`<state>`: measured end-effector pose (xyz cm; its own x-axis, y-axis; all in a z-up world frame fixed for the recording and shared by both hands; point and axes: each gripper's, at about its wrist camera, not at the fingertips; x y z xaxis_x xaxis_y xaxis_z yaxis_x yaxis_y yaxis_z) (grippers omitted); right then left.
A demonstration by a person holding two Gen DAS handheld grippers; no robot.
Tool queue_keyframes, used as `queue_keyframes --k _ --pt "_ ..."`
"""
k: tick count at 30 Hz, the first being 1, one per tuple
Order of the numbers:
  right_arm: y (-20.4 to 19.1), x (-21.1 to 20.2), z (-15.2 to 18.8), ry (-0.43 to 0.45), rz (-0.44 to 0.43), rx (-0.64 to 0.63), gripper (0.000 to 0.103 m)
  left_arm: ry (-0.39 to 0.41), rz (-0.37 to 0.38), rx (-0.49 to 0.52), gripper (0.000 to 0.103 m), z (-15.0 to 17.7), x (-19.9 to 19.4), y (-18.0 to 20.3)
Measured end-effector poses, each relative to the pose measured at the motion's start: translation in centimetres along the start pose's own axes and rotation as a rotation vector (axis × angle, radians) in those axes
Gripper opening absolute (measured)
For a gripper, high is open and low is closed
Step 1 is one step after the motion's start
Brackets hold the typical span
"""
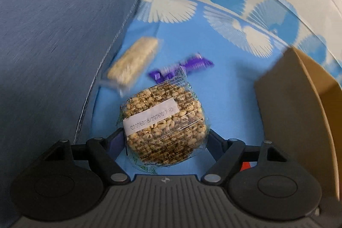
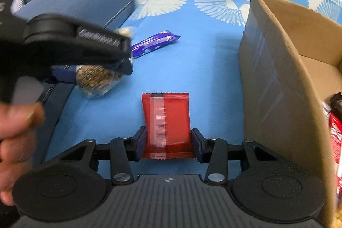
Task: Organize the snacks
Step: 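Grasp the red packet with the right gripper while the left grasps the round nut cake bag, then hold the red packet in the right gripper while the left holds the nut cake bag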
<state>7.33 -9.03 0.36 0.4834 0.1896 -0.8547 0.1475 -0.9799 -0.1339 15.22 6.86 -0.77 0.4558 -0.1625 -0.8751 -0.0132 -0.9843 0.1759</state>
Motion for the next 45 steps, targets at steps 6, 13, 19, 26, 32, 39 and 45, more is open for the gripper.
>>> queue_keyframes --k 6,13,19,26,32,39,45 --pt "-0.9 -2.6 2.1 -0.061 -0.028 -0.057 0.046 -0.042 0.076 0.096 0.083 5.5 -2.2 -0.2" --pt "-2.5 -5.6 5.5 -0.08 -0.045 -0.082 0.046 -0.046 0.128 0.095 0.083 9.6 -4.0 -1.9" --pt "-2.5 -4.5 8.3 -0.047 0.025 -0.073 0.046 -0.083 0.097 0.108 0.083 9.5 -3.4 -1.4" --pt "-2.4 -3.3 8.3 -0.062 0.032 -0.056 0.049 -0.149 0.081 0.137 0.088 9.3 -2.1 -1.0" --pt "-2.2 -2.9 8.2 -0.067 0.026 -0.044 0.054 -0.168 0.085 0.148 0.096 9.4 -1.7 -0.7" --pt "-2.3 -3.0 8.2 -0.062 0.024 -0.046 0.054 -0.175 0.069 0.158 0.096 9.5 -1.2 -0.3" --pt "-2.0 -3.0 8.2 -0.057 0.024 -0.034 0.054 -0.175 0.065 0.156 0.096 9.5 -1.1 -0.5"
Point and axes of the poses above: each gripper's, at about its wrist camera, not at the fingertips, and x roughly the way its jaws point, y to its right, z to its underside, and after that the axes turned 7 degrees about -y, right-handed
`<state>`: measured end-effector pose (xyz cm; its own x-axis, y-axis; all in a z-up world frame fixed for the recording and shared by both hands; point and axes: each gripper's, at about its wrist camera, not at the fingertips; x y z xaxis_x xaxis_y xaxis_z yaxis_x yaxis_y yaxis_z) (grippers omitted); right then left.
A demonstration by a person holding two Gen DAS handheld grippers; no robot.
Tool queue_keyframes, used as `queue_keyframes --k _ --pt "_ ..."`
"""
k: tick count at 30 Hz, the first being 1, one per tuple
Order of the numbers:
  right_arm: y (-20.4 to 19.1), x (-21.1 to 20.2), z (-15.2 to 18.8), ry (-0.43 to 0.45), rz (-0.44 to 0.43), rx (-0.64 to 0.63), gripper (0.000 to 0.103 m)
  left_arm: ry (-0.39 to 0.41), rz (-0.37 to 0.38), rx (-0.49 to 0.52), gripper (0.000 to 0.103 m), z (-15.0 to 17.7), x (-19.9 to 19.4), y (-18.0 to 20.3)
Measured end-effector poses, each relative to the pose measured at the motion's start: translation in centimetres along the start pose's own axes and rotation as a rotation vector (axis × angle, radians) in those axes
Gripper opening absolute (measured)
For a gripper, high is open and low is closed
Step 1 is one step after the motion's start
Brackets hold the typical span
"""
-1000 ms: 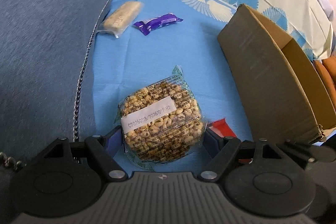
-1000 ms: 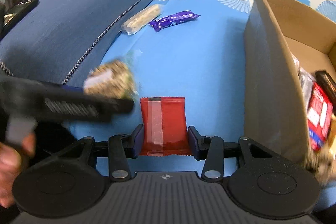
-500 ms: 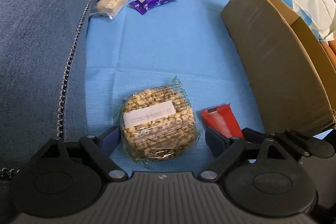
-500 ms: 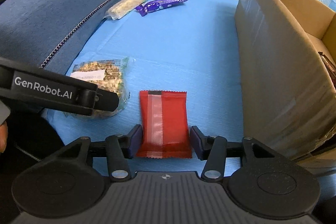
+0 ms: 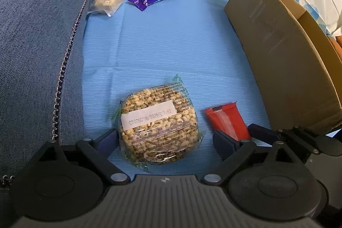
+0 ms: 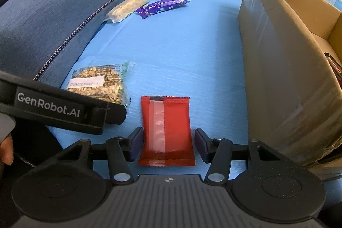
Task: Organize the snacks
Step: 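Hold the red packet in the right gripper while the left holds the nut cake bag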
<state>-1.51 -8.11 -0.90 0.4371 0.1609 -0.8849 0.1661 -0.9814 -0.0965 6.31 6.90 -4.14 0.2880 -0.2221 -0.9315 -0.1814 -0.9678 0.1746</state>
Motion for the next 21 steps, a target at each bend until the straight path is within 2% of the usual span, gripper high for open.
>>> queue_keyframes --k 15,21 --pt "0.14 0.19 -0.02 0.013 0.012 -0.006 0.054 0.018 -0.053 0.01 0.096 -0.34 0.59 0.51" --pt "-0.08 0.06 0.11 0.021 0.013 -0.022 0.05 0.017 -0.076 0.023 0.096 -0.41 0.78 0.8"
Point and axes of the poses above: each gripper's, at about its wrist camera, not at the fingertips, and x roughly the way its jaws point, y to its right, z to its underside, and after that the axes turned 7 degrees about -y, right-handed
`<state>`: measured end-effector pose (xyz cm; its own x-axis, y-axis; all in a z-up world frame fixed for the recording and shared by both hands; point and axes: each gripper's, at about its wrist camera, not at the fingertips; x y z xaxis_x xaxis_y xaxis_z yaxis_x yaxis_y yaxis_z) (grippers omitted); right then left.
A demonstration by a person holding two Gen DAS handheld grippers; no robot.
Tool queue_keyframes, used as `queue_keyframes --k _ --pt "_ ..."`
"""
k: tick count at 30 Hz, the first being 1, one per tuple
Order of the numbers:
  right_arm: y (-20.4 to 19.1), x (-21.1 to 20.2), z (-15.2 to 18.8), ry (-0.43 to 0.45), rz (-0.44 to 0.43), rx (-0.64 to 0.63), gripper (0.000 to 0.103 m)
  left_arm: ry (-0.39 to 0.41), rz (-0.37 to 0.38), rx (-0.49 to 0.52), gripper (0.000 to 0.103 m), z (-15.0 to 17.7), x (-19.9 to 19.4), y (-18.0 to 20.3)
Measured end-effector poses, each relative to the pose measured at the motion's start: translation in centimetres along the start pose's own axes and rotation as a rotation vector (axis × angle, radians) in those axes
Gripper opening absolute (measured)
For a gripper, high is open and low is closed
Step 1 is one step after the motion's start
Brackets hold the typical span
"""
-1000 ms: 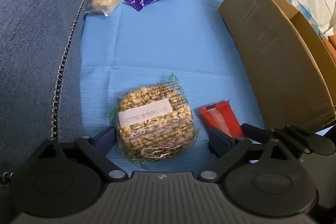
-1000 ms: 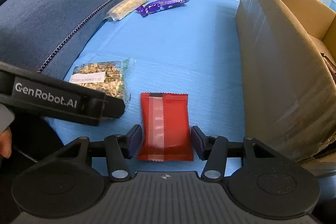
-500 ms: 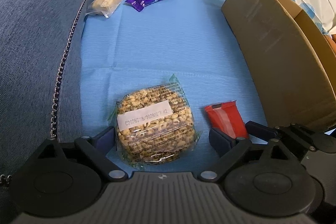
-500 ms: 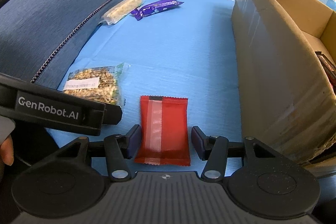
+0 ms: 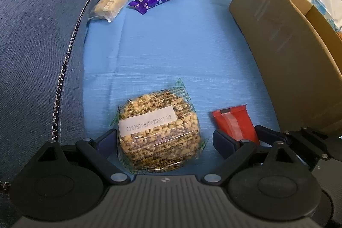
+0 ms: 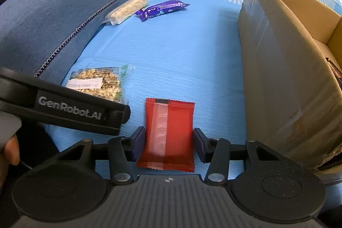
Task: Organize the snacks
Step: 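Hold the red packet in the right gripper while the left holds the nut cake bag, then carry the red packet and nut cake bag over the box with both tools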
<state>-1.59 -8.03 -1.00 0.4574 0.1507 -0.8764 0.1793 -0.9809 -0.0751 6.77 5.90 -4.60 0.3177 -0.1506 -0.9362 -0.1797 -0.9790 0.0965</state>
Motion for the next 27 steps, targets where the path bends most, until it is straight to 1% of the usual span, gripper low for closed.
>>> queue_keyframes --k 4,6,8,10,14,19,27 --pt "0.0 -0.1 0.1 0.005 -0.002 -0.004 0.046 0.0 -0.003 0.002 0.096 0.1 0.0 0.0" --pt "0.0 -0.1 0.1 0.01 0.0 -0.004 0.045 0.0 -0.012 0.002 0.093 0.2 0.1 -0.1" --pt "-0.1 -0.2 0.1 0.013 0.002 -0.004 0.045 0.006 -0.026 0.005 0.088 0.3 0.0 0.0" --pt "-0.1 -0.3 0.2 0.016 0.003 -0.003 0.044 0.019 -0.037 0.011 0.085 0.4 -0.1 0.0" --pt "-0.2 -0.4 0.3 0.025 0.01 -0.004 0.044 0.051 -0.031 0.023 0.084 0.6 -0.5 0.0" --pt "-0.5 -1.0 0.3 0.048 0.018 -0.005 0.044 0.106 0.002 -0.005 0.084 1.1 -1.7 -0.6" --pt "-0.5 -2.4 0.0 0.079 0.025 -0.011 0.044 0.221 0.078 -0.052 0.084 2.0 -4.1 -2.0"
Point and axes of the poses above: each gripper's, at about its wrist camera, not at the fingertips, and x roughly the way its jaws point, y to its right, z to its underside, and after that the axes turned 7 degrees about -y, right-handed
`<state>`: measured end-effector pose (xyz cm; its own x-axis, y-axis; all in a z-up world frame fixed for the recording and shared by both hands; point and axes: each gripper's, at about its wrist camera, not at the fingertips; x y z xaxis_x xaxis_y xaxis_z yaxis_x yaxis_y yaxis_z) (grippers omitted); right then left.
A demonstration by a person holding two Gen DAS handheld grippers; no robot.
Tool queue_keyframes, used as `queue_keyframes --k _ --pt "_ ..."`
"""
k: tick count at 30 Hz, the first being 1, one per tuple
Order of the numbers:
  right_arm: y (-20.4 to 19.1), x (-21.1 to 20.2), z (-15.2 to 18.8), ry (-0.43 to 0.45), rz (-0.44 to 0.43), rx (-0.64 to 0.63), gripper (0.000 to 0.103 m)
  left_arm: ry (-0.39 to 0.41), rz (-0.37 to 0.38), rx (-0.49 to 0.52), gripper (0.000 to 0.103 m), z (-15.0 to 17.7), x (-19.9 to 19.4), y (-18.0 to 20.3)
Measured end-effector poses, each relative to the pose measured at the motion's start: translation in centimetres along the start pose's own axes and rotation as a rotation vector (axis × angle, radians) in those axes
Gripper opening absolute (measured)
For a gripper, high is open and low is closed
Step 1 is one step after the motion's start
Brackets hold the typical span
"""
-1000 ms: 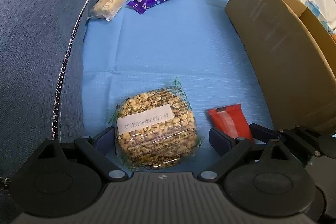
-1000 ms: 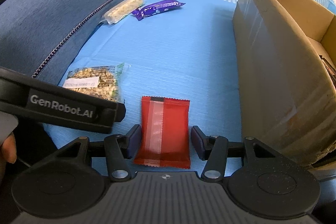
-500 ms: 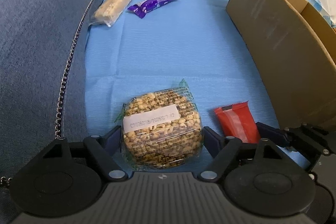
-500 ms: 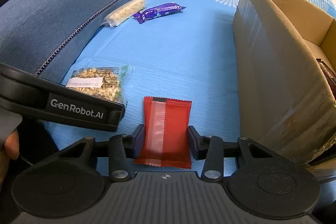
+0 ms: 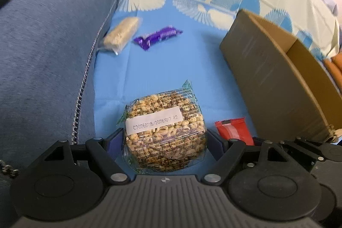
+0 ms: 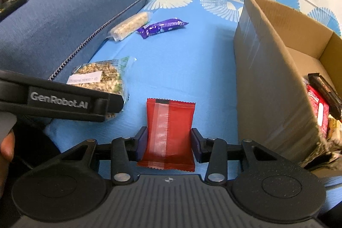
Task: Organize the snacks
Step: 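Carry the red packet and nut cake bag over the box with both tools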
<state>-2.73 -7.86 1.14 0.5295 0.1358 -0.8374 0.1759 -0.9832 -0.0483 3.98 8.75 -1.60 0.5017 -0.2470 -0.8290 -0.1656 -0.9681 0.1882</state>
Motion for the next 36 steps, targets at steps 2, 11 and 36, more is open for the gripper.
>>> queue_keyframes --k 2,11,36 --pt "0.1 -0.8 -0.3 0.009 -0.008 0.007 0.044 0.048 0.005 -0.018 0.084 0.2 -0.8 -0.3" --pt "3.0 -8.3 -4.0 0.134 -0.044 -0.025 0.044 0.173 0.043 -0.051 0.084 0.4 -2.9 -0.7" --pt "11.0 -10.7 -2.1 0.351 -0.083 0.085 0.044 0.206 0.044 0.057 0.084 1.6 -4.2 2.3"
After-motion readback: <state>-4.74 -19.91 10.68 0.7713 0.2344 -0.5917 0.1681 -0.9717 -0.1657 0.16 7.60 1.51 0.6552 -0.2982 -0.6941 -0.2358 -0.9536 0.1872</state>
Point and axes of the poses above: each gripper's, at about its wrist camera, not at the fingertips, and x roughly the way its jaws point, y to its right, z to its underside, and after that the axes turned 7 degrees about -y, right-handed
